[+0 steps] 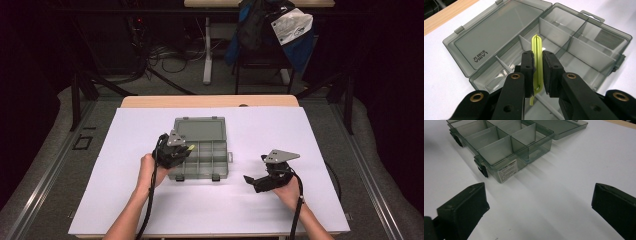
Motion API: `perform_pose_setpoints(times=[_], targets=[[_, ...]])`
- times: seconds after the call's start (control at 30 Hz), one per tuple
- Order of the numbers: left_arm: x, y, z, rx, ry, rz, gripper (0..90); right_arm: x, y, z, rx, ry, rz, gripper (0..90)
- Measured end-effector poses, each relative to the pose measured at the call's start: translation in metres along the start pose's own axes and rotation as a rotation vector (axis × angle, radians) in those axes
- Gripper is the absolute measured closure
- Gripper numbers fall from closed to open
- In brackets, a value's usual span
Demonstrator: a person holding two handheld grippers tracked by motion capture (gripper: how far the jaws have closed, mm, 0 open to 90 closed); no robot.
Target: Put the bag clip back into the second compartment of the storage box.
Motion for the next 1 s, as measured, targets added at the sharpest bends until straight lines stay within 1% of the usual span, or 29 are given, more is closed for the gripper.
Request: perform_pose_setpoints(times=[0.13, 0.17, 0.33, 0.6, 0.8, 0.9, 1.0], targets=[[-0.003, -0.001, -0.003, -0.003, 0.001, 0.01, 79.3, 0.0, 0.0, 0.0, 0.0, -0.001, 0.001, 0.0], [-0.004, -0.002, -0.006, -0.009, 0.004, 0.02, 79.3, 0.0, 0.0, 0.0, 0.0, 0.0, 0.001, 0.0], [-0.005, -0.004, -0.012, -0.016, 0.0, 0.04, 79.3, 0.0, 0.001, 0.001, 0.0, -0.002, 0.0, 0.0], [-0.008, -0.006, -0.019, -0.034, -0.009, 0.057, 79.3, 0.0, 0.0, 0.0, 0.001, -0.001, 0.002, 0.0], [-0.009, -0.008, -0.025, -0.05, -0.012, 0.088, 79.2, 0.001, 0.001, 0.001, 0.0, -0.003, 0.002, 0.0], [-0.01, -0.008, -0.027, -0.05, -0.013, 0.084, 79.2, 0.001, 0.001, 0.001, 0.0, -0.004, 0.003, 0.0], [-0.01, -0.008, -0.03, -0.051, -0.017, 0.089, 79.1, 0.0, 0.0, 0.001, 0.0, -0.003, 0.004, 0.0]])
Point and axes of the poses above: each handheld gripper's, and its own axes: z roughly backward along the jaws, x roughly out of its underside, y roughly to its right, the point moved 6 cm from there along -z, roughly forward along the jaws, and after that the axes turned 9 degrees about z, right-handed, at the moved point
